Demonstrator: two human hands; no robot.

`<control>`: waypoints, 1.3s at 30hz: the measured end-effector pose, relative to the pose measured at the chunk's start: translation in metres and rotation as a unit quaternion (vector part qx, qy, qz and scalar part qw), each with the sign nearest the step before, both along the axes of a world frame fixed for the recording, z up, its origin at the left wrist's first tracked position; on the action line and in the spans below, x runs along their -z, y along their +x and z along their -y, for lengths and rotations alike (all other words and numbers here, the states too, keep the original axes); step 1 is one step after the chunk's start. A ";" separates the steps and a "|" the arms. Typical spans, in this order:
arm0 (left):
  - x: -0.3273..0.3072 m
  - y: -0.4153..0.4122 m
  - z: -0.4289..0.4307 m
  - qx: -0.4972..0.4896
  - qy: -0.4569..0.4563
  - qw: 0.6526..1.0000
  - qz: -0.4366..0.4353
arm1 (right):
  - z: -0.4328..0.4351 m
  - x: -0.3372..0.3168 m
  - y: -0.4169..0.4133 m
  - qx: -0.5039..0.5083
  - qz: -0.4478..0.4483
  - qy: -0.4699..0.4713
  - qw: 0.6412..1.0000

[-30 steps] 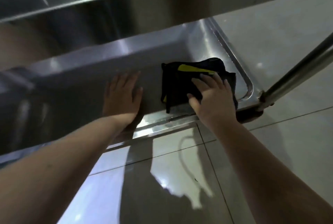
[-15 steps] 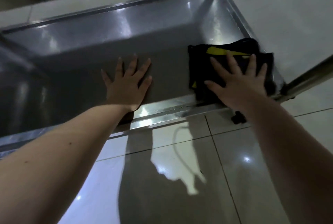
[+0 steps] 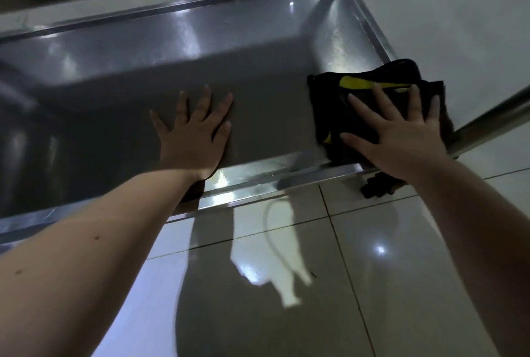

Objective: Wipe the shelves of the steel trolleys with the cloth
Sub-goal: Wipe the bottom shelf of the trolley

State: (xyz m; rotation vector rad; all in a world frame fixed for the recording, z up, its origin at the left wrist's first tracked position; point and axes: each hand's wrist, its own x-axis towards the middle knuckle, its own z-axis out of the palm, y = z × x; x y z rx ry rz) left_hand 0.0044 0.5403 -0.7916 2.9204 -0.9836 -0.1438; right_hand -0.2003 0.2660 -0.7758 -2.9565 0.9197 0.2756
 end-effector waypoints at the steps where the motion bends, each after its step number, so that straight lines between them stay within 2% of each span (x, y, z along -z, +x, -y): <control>1: 0.001 0.000 0.000 0.001 0.000 1.000 0.000 | -0.007 0.003 0.005 -0.001 0.000 -0.005 1.000; 7: 0.003 0.004 -0.001 0.006 0.024 1.000 0.002 | -0.081 0.015 0.112 -0.089 0.050 0.016 0.995; 12: 0.002 0.004 -0.001 -0.004 0.014 1.000 -0.005 | -0.068 0.015 0.167 -0.134 0.051 0.023 0.989; 15: 0.001 0.004 0.000 -0.001 0.007 1.000 -0.008 | -0.030 0.014 0.152 -0.144 0.057 0.011 0.988; 19: 0.001 0.003 0.001 -0.002 0.002 1.000 -0.006 | 0.031 0.008 0.115 -0.041 0.040 0.019 0.998; 23: 0.002 0.002 0.001 0.003 -0.002 1.000 0.003 | 0.003 0.007 0.119 -0.006 0.033 0.009 0.999; 27: 0.002 0.004 -0.001 -0.001 0.011 1.000 0.007 | -0.094 0.014 0.118 -0.132 0.056 0.018 0.989; 30: 0.003 0.005 0.000 -0.003 0.002 1.000 0.005 | -0.090 0.014 0.083 -0.169 0.068 0.015 0.983; 32: 0.003 0.006 0.000 -0.004 -0.007 1.000 0.008 | -0.050 0.012 0.056 -0.123 0.079 0.003 0.989; 35: 0.006 0.005 0.002 -0.003 -0.010 1.000 0.014 | -0.002 0.006 0.021 -0.012 0.041 0.004 0.999; 37: 0.006 0.003 0.003 0.000 -0.009 1.000 0.018 | -0.013 0.005 0.021 0.017 0.023 0.000 1.000; 39: 0.006 0.003 0.003 0.001 -0.005 1.000 0.014 | -0.058 0.006 0.039 -0.010 0.019 0.012 1.000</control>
